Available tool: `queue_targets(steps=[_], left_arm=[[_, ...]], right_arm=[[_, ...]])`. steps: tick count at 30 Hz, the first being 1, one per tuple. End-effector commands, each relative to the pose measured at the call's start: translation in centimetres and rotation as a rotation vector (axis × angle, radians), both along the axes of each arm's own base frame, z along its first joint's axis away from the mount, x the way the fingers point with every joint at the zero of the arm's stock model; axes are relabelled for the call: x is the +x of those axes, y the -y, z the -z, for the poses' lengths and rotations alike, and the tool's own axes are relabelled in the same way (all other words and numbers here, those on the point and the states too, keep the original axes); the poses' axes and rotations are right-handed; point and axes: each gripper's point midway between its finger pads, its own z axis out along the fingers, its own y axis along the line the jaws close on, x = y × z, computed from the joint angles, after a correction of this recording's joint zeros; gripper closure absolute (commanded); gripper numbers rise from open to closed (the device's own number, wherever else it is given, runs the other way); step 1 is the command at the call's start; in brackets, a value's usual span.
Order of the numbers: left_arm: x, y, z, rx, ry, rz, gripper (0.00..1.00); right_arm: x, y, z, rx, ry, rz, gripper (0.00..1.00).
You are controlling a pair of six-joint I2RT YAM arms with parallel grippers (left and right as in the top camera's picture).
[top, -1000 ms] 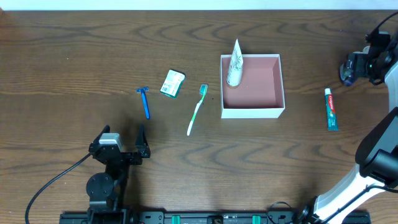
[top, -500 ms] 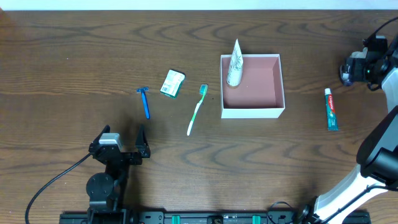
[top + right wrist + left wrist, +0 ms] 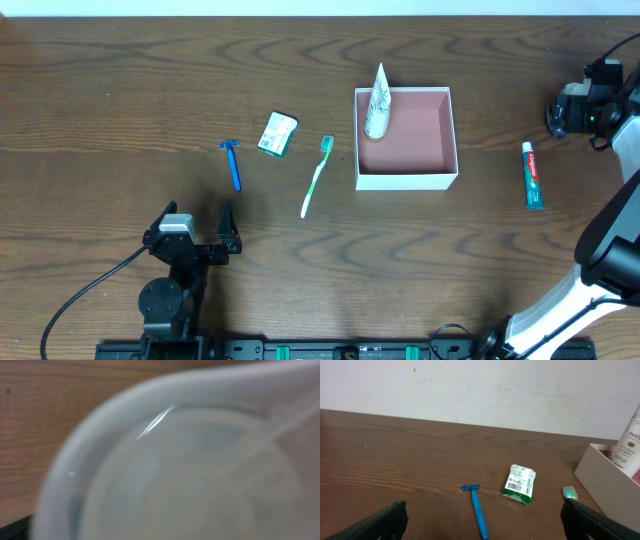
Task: Pack container
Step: 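Close the right gripper around the soap bottle pump head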
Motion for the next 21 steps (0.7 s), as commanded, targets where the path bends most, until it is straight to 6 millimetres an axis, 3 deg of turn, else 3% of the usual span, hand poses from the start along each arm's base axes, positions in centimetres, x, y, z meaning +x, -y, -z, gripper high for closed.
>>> queue_targets(steps=[1, 17, 21], left_arm=[[-0.06, -0.02, 1.56, 0.005, -0.045, 0.002, 0.02], [-0.06, -0.02, 1.57, 0.005, -0.046, 0.002, 0.02], [-0.06, -0.02, 1.56, 0.005, -0.045, 0.002, 0.02]], right_arm=[[-0.18, -0.19, 0.36, 0.018, 0.007, -0.018, 0.02], [0.25, -0.35, 0.76, 0.012, 0.049, -0.034, 0.03], [0.24, -0.3, 0.76, 0.012, 0.048, -0.033, 0.07]])
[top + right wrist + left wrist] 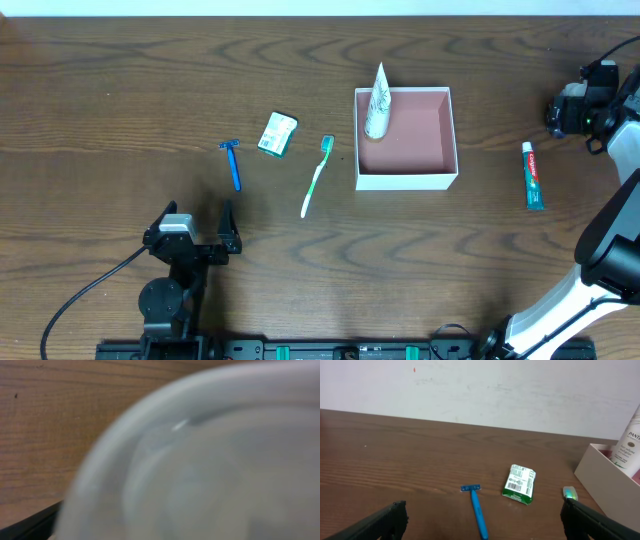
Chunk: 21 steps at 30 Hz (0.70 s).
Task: Pack container
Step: 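Close the right gripper around the soap bottle pump head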
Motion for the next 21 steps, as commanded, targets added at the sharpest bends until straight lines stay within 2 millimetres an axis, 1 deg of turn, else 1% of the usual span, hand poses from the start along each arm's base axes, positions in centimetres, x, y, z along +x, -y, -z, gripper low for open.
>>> queue_targets(steps=[1, 8, 12, 19, 21], left_arm=[[-0.06, -0.02, 1.57, 0.005, -0.046, 0.002, 0.02], [-0.06, -0.02, 1.57, 0.005, -0.046, 0.002, 0.02], [-0.06, -0.01, 1.58, 0.005, -0.046, 0.002, 0.02], [-0.06, -0.02, 1.57, 0.005, -0.046, 0.002, 0.02], [-0.06, -0.01, 1.58, 0.005, -0.046, 0.002, 0.02]], right_arm=[[-0.28, 0.15, 0.23, 0.011, 0.0, -0.005, 0.07], [-0.28, 0.69, 0.06, 0.005, 0.011, 0.004, 0.09], [-0.27, 0.67, 0.06, 0.005, 0.011, 0.003, 0.09], [-0.23, 0.71, 0.01, 0.004, 0.013, 0.003, 0.23], [-0.23, 0.71, 0.02, 0.004, 0.013, 0.004, 0.23]])
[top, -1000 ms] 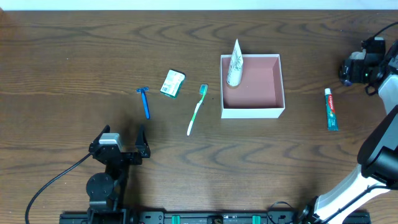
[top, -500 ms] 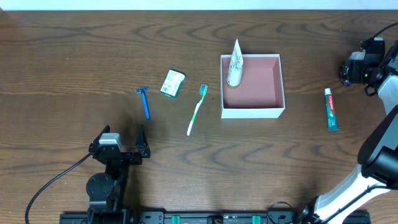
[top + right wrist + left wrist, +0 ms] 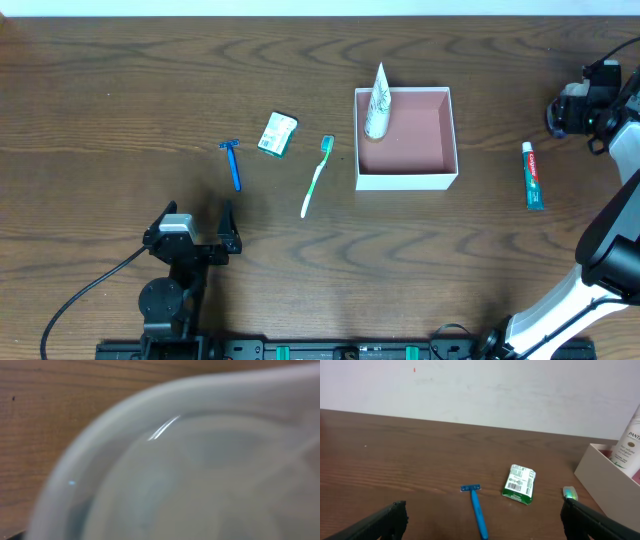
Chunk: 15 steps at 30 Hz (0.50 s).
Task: Pack container
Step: 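Close the right gripper around the soap bottle pump head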
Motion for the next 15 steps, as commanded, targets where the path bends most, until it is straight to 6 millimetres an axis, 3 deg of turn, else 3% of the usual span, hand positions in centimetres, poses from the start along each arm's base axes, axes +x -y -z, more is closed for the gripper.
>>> queue_targets(steps=[1, 15], left_arm=[[-0.06, -0.02, 1.57, 0.005, -0.046, 0.002, 0.02], [-0.06, -0.02, 1.56, 0.005, -0.045, 0.002, 0.02]], right_arm=[[-0.31, 0.34, 0.22, 0.007, 0.001, 0.001, 0.23], [-0.21, 0.4, 0.12, 0.004, 0.006, 0.002, 0.38]])
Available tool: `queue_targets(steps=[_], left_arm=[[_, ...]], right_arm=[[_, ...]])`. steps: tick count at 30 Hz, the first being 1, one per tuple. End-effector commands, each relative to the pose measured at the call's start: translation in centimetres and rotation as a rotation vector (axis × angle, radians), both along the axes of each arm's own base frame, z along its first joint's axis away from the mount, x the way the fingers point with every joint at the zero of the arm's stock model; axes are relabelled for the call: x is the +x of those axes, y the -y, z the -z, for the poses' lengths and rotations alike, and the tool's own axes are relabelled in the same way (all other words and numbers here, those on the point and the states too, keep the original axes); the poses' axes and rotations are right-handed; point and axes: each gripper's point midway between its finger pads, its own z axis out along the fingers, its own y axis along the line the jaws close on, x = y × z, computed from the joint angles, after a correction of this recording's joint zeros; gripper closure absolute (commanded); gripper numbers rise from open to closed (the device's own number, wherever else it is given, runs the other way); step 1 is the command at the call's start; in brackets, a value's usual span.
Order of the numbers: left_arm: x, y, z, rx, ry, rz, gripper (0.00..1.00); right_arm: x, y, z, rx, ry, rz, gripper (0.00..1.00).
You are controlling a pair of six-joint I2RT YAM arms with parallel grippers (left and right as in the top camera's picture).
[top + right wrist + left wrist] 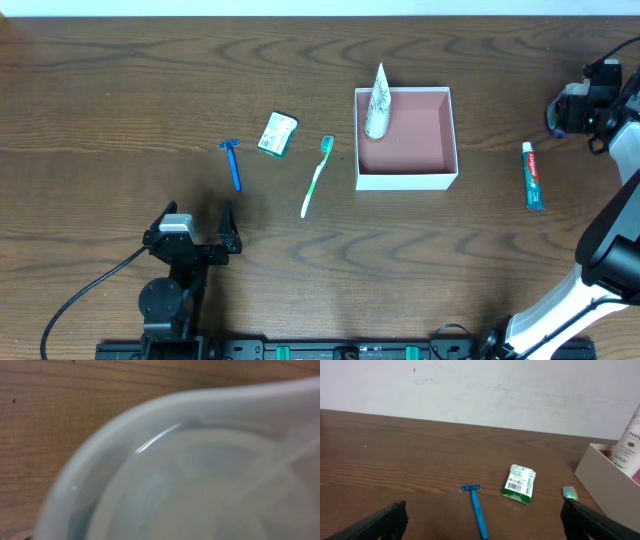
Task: Pack container
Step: 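Close the right gripper around the soap bottle pump head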
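The white box with a pink floor stands right of centre, and a white Pantene bottle leans in its left corner. Left of it lie a green toothbrush, a green soap pack and a blue razor; the razor and the soap also show in the left wrist view. A toothpaste tube lies right of the box. My left gripper rests open near the front edge. My right gripper is at the far right. A blurred whitish round thing fills its wrist view and hides the fingers.
The table is dark brown wood. A pale wall rises behind its far edge in the left wrist view. A black cable runs from the left arm's base toward the front left.
The blurred whitish shape sits slightly differently in the right wrist view. The left arm and all the items on the table are where they were.
At every earlier moment the left gripper lay open by the front edge and the items stayed in place. The right gripper stayed at the far right edge, with only small shifts of the blurred whitish shape in its view.
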Motion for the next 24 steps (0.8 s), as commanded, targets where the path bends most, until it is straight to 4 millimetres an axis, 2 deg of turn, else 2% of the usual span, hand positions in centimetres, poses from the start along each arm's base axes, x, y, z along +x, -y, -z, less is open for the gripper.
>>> queue_targets(steps=[1, 3, 8, 18, 22, 24], left_arm=[[-0.1, 0.0, 1.6, 0.005, -0.046, 0.002, 0.02], [-0.1, 0.0, 1.6, 0.005, -0.046, 0.002, 0.02], [-0.1, 0.0, 1.6, 0.005, -0.046, 0.002, 0.02], [-0.1, 0.0, 1.6, 0.005, -0.046, 0.002, 0.02], [-0.1, 0.0, 1.6, 0.005, -0.046, 0.002, 0.02], [-0.1, 0.0, 1.6, 0.005, -0.046, 0.003, 0.02]], right_arm=[[-0.3, 0.3, 0.2, 0.008, -0.001, 0.002, 0.39], [-0.3, 0.3, 0.2, 0.008, -0.001, 0.002, 0.4], [-0.3, 0.3, 0.2, 0.008, -0.001, 0.003, 0.53], [-0.2, 0.4, 0.2, 0.016, 0.005, 0.013, 0.57], [0.7, 0.2, -1.0, 0.076, 0.066, 0.054, 0.64], [1.2, -0.6, -2.0, 0.122, 0.109, 0.03, 0.63]])
